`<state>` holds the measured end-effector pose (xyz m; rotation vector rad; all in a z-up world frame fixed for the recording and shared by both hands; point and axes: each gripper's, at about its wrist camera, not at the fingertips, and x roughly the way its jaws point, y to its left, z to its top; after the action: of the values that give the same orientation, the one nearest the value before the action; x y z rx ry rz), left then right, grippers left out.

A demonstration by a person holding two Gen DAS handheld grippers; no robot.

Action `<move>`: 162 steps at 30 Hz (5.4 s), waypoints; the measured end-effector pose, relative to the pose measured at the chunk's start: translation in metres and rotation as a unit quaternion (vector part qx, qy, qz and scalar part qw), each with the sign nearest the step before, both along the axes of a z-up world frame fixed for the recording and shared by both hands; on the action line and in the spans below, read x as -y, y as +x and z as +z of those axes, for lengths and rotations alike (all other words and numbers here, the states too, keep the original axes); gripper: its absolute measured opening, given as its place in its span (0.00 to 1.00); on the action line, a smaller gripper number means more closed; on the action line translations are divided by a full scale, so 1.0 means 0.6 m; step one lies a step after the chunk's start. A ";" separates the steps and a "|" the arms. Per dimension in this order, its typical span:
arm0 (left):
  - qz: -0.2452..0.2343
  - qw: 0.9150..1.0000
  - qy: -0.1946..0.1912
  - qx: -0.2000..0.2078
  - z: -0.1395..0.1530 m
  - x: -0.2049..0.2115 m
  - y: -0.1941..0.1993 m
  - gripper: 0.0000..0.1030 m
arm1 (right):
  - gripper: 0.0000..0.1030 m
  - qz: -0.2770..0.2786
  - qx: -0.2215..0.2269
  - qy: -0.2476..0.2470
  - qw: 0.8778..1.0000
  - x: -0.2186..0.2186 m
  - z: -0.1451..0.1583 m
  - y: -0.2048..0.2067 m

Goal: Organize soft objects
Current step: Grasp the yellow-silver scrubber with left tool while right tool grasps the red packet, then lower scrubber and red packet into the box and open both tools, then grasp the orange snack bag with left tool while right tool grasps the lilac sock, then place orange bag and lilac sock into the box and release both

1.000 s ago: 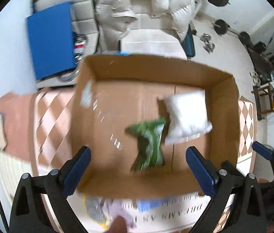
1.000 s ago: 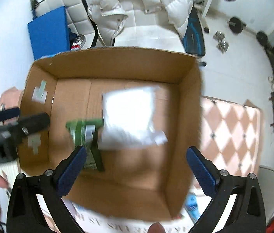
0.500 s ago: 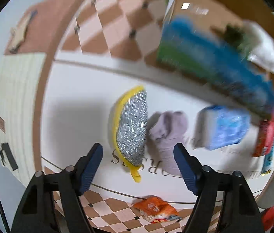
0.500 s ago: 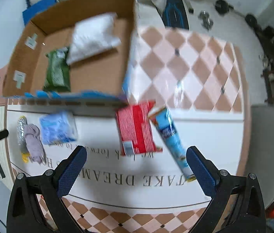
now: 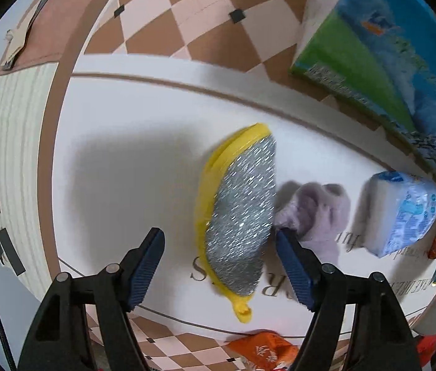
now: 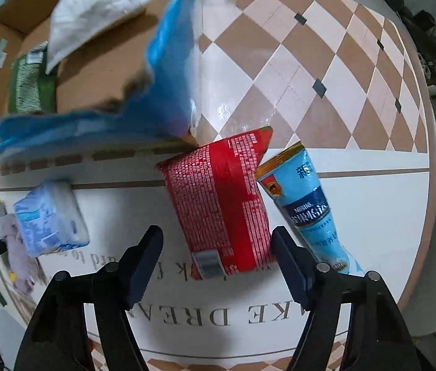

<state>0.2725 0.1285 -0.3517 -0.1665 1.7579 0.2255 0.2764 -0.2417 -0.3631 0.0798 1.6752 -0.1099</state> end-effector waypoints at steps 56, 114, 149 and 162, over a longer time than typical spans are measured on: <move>-0.070 0.988 -0.141 0.003 0.115 0.150 0.276 0.39 | 0.46 -0.019 0.019 0.098 0.995 -0.151 0.178 0.223; 0.018 1.000 0.016 0.016 0.003 0.015 -0.211 0.37 | 0.99 0.160 0.000 0.142 0.977 -0.331 0.101 -0.034; -0.164 0.966 -0.066 0.189 0.316 0.166 0.165 0.32 | 0.38 0.067 0.104 0.114 0.986 -0.146 0.279 0.114; -0.184 0.978 -0.046 0.082 0.161 0.217 0.391 0.32 | 0.38 0.005 0.043 0.036 0.998 -0.080 0.146 0.244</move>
<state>0.5069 -0.0015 -0.2550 0.0744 1.6010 -0.1356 0.4229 -0.1939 -0.2755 0.1294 1.5939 -0.0384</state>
